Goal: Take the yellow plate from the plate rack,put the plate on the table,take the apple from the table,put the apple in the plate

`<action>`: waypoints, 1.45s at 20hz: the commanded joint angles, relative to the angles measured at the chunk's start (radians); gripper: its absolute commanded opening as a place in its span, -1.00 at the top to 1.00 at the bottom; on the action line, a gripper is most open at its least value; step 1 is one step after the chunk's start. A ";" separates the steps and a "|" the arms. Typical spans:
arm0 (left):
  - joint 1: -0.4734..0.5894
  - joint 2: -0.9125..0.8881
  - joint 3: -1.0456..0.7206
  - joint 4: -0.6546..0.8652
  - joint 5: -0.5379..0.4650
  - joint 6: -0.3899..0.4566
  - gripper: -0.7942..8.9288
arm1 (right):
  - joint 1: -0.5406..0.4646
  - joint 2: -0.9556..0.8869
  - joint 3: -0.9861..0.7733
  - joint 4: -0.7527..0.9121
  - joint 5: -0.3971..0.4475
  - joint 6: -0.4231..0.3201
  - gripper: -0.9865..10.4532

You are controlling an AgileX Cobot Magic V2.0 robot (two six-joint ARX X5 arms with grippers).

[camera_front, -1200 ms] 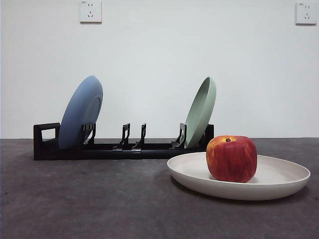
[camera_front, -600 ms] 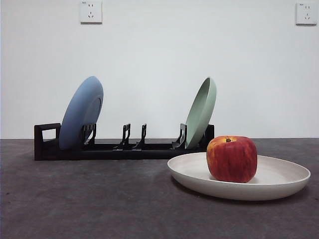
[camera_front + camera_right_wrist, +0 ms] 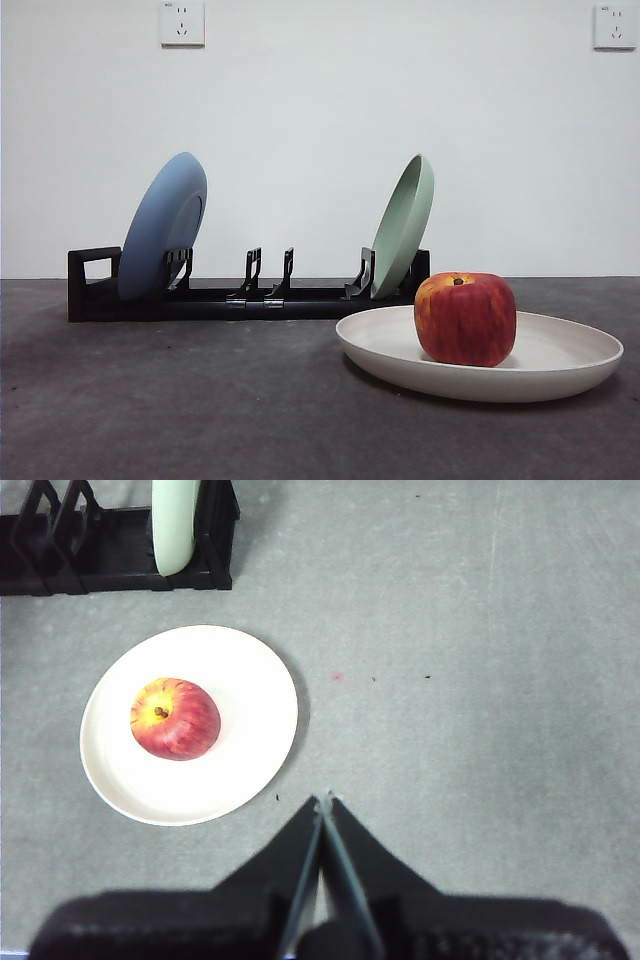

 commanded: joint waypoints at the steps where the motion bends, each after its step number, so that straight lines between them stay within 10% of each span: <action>1: 0.105 -0.143 -0.242 0.074 0.003 0.018 0.84 | 0.002 0.008 0.000 0.004 0.005 0.008 0.83; 11: 0.323 -0.664 -0.867 0.147 -0.109 -0.193 0.84 | 0.002 0.009 0.000 0.004 0.005 0.008 0.83; 29: 0.324 -0.652 -0.876 0.088 -0.102 -0.183 0.84 | 0.002 0.009 0.000 0.003 0.005 0.008 0.83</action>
